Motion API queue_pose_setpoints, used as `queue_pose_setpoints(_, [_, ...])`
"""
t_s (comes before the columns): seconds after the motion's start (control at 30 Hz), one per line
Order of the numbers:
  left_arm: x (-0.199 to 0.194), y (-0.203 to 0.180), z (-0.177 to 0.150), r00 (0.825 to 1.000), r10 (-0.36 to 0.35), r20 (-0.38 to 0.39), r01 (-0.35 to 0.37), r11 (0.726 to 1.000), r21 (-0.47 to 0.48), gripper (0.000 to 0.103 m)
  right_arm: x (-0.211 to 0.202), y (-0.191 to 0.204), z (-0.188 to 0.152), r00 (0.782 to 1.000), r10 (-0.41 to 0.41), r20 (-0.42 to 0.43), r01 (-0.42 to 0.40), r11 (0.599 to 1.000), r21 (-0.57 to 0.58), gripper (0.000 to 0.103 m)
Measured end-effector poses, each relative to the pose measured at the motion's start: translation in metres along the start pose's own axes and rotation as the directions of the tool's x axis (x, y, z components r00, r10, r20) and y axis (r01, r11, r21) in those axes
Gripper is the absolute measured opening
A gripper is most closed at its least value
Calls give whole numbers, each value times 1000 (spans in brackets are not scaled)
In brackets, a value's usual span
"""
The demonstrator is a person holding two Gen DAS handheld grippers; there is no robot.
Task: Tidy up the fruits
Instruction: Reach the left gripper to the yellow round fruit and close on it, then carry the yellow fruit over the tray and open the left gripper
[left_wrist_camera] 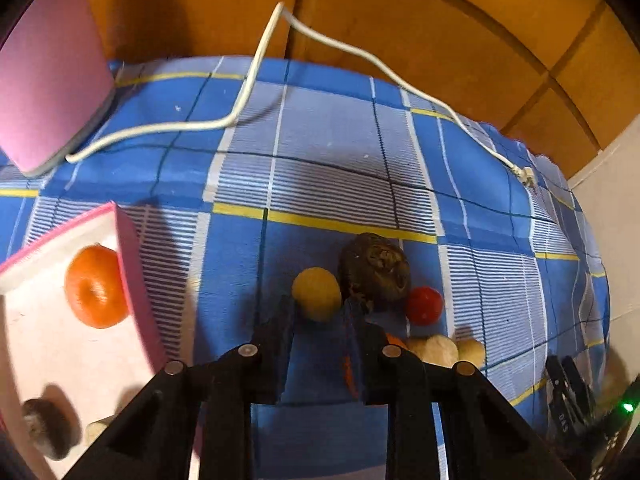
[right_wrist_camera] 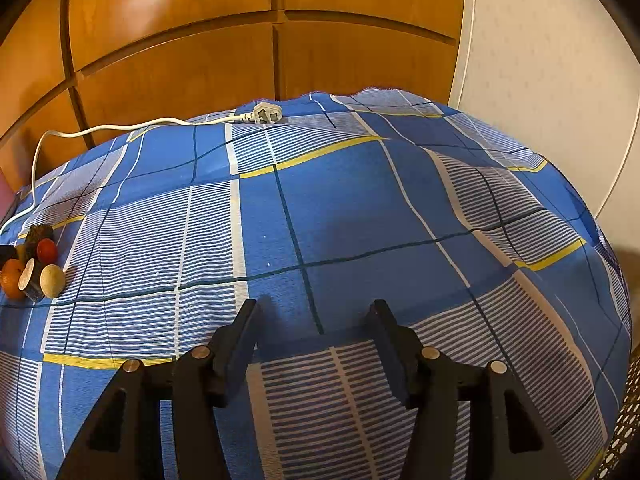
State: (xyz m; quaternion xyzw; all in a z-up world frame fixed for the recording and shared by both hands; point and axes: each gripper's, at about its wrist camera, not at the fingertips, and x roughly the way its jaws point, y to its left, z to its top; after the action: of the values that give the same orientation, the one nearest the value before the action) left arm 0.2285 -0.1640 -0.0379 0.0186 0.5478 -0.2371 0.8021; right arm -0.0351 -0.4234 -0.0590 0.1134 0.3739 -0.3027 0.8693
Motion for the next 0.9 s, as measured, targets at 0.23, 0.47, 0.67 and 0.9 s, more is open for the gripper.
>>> queue_pose_setpoints(0.23, [-3,4,-8,998,-21,56,23,999,-34,24,1,0,0,1000,3,3,-3,1000,3,58])
queue_pose_setpoints(0.47, [-51,3,-25,983,-33,182,46,997,-67,24,2,-1,1,1000,9,4,-9,1000,9,58])
queue_pose_setpoints(0.67, [-105,14,-52,956,14,294,20,993,-113,24,2,-2,0,1000,12,6,-12,1000,11,58])
queue_pose_setpoints(0.9, [-155,54,-99,922,104,373,-20,975,-222,24,3,-1,0,1000,14,7,-14,1000,12,58])
